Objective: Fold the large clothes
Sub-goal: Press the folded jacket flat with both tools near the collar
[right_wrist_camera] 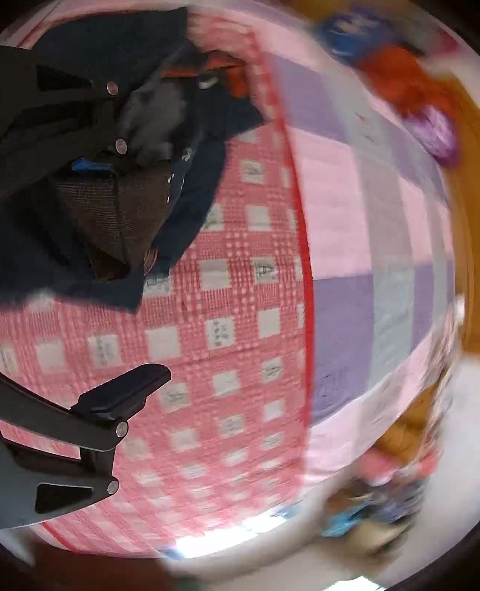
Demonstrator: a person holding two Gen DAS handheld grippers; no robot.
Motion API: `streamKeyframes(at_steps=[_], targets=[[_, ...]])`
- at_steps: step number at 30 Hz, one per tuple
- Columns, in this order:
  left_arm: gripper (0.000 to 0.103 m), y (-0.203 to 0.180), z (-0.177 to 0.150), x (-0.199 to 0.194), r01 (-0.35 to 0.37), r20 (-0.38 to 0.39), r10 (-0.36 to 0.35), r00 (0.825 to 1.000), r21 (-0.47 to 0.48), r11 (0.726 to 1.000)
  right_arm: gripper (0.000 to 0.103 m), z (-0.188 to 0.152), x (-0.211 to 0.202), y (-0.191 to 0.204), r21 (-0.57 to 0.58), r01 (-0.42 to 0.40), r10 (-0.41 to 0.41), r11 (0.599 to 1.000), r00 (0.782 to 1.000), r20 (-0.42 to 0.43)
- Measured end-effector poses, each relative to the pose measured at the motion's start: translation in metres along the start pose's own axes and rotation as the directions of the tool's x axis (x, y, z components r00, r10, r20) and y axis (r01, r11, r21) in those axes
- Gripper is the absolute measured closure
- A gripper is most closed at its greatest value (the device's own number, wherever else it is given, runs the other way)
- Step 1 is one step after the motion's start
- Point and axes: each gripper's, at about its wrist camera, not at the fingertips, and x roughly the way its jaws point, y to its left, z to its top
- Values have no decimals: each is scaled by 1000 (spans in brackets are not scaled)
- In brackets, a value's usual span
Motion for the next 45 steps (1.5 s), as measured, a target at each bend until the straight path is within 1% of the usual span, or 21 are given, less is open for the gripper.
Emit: streamKeyframes(at_steps=[1,2,3,4,5,7,8,10,12,13,14,17,20,23,26,28,30,34,39,42,45], targets=[[1,-21,-16,2,33,-6,-33,999,13,999,11,-2,3,11,-97,133,-134,986,991,2],[1,-42,-35,5,65,-11,-65,998,19,998,10,-9,12,29,-260,261,-266,930,964,16],[1,-54,-44,8,84,-20,-84,996,23,996,10,-14,18,38,-338,284,-300,897,954,6],[1,-74,-60,15,105,-38,-104,994,43,994,10,-21,26,47,-412,240,-287,879,956,-55],[1,-84,-69,20,101,-45,-99,994,50,994,10,-25,26,50,-434,194,-256,880,963,-87],[1,-103,-82,33,94,-66,-91,994,52,994,10,-25,15,50,-435,172,-229,884,970,-83],[1,-111,-89,43,101,-81,-98,992,45,994,10,-16,4,42,-366,81,-118,927,990,-80],[1,-118,-94,55,73,-85,-68,994,49,996,6,5,-15,20,-186,-42,36,982,999,-37],[1,-120,-93,56,49,-59,-48,997,30,998,6,18,-31,11,-134,60,-54,989,998,43],[1,-119,-93,53,53,-48,-52,997,12,999,6,18,-45,11,-142,72,-55,987,992,117],[1,-115,-91,49,59,-32,-60,998,-20,998,6,11,-61,11,-156,39,-10,987,983,185],[1,-104,-93,36,62,1,-62,998,-78,995,6,-31,-89,19,-210,-86,137,974,961,242],[1,-105,-112,30,44,4,-44,999,-84,996,4,-114,-93,42,-287,-161,226,944,952,208],[1,-112,-139,27,32,-18,-33,999,-62,998,4,-211,-81,75,-367,-186,256,912,954,155],[1,-116,-164,38,15,-79,-17,997,-32,999,4,-268,-62,104,-358,-213,265,909,959,104],[0,-117,-166,59,-19,-109,20,994,10,1000,3,-284,-37,125,-374,-156,196,914,978,72],[0,-113,-150,78,-27,-101,29,994,23,999,0,-273,-20,135,-377,-114,168,919,979,113],[0,-100,-102,101,-34,-44,33,998,-19,999,0,-209,3,149,-343,-60,135,938,970,201],[0,-87,-64,117,-60,-61,52,997,-122,991,0,-138,46,162,-308,-76,122,948,984,131],[0,-84,-59,102,-20,-48,12,999,-179,984,0,-127,52,166,-293,-81,123,953,984,126],[0,-97,-65,72,80,-14,-84,996,-184,980,0,-130,57,161,-295,-104,151,950,979,139]])
